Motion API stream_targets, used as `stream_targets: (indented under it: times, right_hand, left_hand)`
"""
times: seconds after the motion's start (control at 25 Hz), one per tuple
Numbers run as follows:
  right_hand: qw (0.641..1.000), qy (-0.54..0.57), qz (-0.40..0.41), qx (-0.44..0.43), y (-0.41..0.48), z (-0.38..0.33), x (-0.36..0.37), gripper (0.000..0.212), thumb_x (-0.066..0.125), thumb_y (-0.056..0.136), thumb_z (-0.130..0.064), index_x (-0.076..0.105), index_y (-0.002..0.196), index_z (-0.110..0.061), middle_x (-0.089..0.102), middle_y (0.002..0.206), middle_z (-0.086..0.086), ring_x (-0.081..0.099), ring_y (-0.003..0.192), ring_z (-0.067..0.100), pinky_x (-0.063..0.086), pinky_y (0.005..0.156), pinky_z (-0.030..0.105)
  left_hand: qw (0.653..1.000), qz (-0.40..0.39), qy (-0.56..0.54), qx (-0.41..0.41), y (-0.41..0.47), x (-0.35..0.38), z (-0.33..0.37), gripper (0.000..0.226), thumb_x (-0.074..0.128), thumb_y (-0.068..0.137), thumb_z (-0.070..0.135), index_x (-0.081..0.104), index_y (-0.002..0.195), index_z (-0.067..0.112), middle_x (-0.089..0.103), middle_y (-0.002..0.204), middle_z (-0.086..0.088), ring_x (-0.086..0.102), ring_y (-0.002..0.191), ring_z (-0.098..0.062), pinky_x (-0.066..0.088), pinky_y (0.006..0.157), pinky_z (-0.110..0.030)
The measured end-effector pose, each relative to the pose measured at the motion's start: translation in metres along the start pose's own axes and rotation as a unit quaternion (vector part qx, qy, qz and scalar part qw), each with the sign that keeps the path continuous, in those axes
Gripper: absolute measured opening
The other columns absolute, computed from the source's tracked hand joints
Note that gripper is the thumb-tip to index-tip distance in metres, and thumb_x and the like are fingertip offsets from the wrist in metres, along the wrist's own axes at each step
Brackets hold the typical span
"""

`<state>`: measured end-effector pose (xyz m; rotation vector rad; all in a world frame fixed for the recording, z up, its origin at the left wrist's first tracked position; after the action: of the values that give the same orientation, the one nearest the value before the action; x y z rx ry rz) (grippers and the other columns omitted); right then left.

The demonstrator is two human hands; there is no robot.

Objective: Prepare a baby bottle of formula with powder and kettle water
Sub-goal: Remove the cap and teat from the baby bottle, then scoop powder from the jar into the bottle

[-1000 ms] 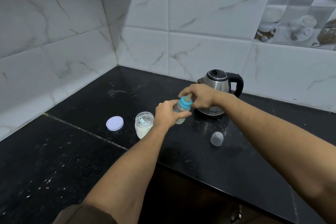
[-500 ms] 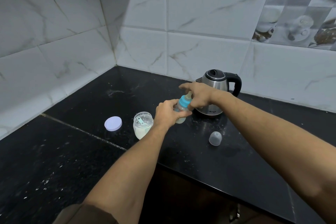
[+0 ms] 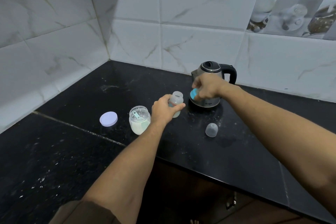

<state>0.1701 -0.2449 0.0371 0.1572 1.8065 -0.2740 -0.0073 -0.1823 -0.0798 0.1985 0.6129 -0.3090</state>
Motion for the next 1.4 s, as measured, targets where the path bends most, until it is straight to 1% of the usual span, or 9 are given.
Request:
stream_targets:
  times: [0.08,0.2,0.6,0.76,0.88,1.04,1.12,1.28,1.4]
  right_hand:
    - [0.996,-0.050,-0.067,0.022,-0.008,0.014,0.025,0.040,0.089,0.073,-0.029,0.075,0.110,-0.020,0.074,0.092,-0.002,0.074,0.076,0.022,0.062,0.070,0.032]
    - [0.990,-0.068,-0.123,0.026,-0.023,0.023,0.064,0.033,0.091,0.072,-0.032,0.077,0.100,-0.020,0.073,0.081,0.000,0.074,0.062,0.020,0.055,0.050,0.025]
    - [0.970,-0.122,-0.201,0.055,-0.054,0.047,0.140,0.041,0.091,0.074,-0.032,0.072,0.102,-0.009,0.074,0.083,0.008,0.075,0.066,0.024,0.066,0.067,0.036]
    - [0.969,-0.143,-0.192,0.057,-0.058,0.041,0.134,0.047,0.092,0.073,-0.043,0.063,0.095,-0.014,0.055,0.069,0.001,0.057,0.059,0.018,0.053,0.066,0.032]
    - [0.974,-0.144,-0.171,0.042,-0.054,0.040,0.122,0.061,0.092,0.066,-0.057,0.067,0.104,-0.015,0.056,0.077,-0.003,0.061,0.076,0.023,0.050,0.067,0.033]
    - [0.985,-0.118,-0.125,0.024,-0.043,0.042,0.104,0.062,0.087,0.068,-0.063,0.070,0.113,-0.024,0.065,0.090,-0.007,0.064,0.090,0.023,0.051,0.071,0.033]
    - [0.987,-0.114,-0.108,0.021,-0.038,0.043,0.098,0.062,0.087,0.071,-0.060,0.068,0.121,-0.028,0.065,0.100,-0.007,0.063,0.097,0.022,0.052,0.074,0.034]
    - [0.991,-0.101,-0.091,0.010,-0.026,0.040,0.087,0.054,0.084,0.076,-0.053,0.069,0.123,-0.031,0.070,0.107,-0.008,0.067,0.103,0.022,0.057,0.082,0.037]
    - [0.998,-0.059,-0.029,-0.015,-0.017,0.019,0.065,0.031,0.073,0.084,-0.040,0.074,0.114,-0.030,0.072,0.101,-0.007,0.068,0.097,0.022,0.058,0.083,0.037]
  left_hand:
    - [1.000,0.019,-0.013,-0.013,-0.003,0.002,0.000,0.054,0.083,0.078,0.059,0.070,0.119,0.025,0.074,0.111,0.007,0.066,0.103,-0.015,0.054,0.090,-0.036]
    - [0.999,0.031,-0.031,-0.033,-0.008,0.011,-0.007,0.050,0.083,0.080,0.056,0.070,0.116,0.024,0.073,0.111,0.006,0.065,0.106,-0.017,0.053,0.093,-0.038]
    - [0.996,0.014,-0.077,-0.050,-0.026,0.044,-0.035,0.050,0.087,0.079,0.050,0.069,0.117,0.022,0.072,0.108,0.011,0.066,0.108,-0.014,0.053,0.096,-0.034]
    - [0.995,0.012,-0.085,-0.058,-0.027,0.051,-0.040,0.052,0.088,0.077,0.051,0.070,0.117,0.023,0.074,0.110,0.010,0.067,0.108,-0.014,0.053,0.096,-0.034]
    - [0.995,-0.005,-0.084,-0.062,-0.028,0.056,-0.043,0.054,0.089,0.077,0.049,0.070,0.120,0.022,0.074,0.113,0.008,0.067,0.108,-0.014,0.054,0.097,-0.035]
    - [0.992,-0.016,-0.093,-0.079,-0.025,0.063,-0.058,0.058,0.091,0.076,0.044,0.070,0.124,0.020,0.075,0.118,0.005,0.068,0.113,-0.015,0.054,0.101,-0.037]
    - [0.992,-0.024,-0.090,-0.088,-0.027,0.063,-0.065,0.074,0.093,0.074,0.044,0.065,0.136,0.018,0.072,0.130,0.003,0.065,0.125,-0.017,0.051,0.107,-0.038]
    - [0.990,-0.056,-0.095,-0.082,-0.028,0.047,-0.056,0.121,0.096,0.065,0.052,0.033,0.163,0.016,0.046,0.162,0.000,0.045,0.148,-0.022,0.038,0.122,-0.044]
    - [0.994,-0.040,-0.100,-0.020,-0.025,0.017,-0.026,0.117,0.088,0.071,0.062,0.030,0.164,0.021,0.043,0.163,0.004,0.044,0.148,-0.022,0.040,0.121,-0.045]
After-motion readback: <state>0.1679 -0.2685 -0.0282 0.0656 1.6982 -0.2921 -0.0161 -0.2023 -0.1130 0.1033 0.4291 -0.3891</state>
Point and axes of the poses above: each hand's wrist, its own y-axis towards the middle knuckle, its own x-axis out of the palm, z = x × y, the point moved 3 cm from there along y, towards the middle knuckle
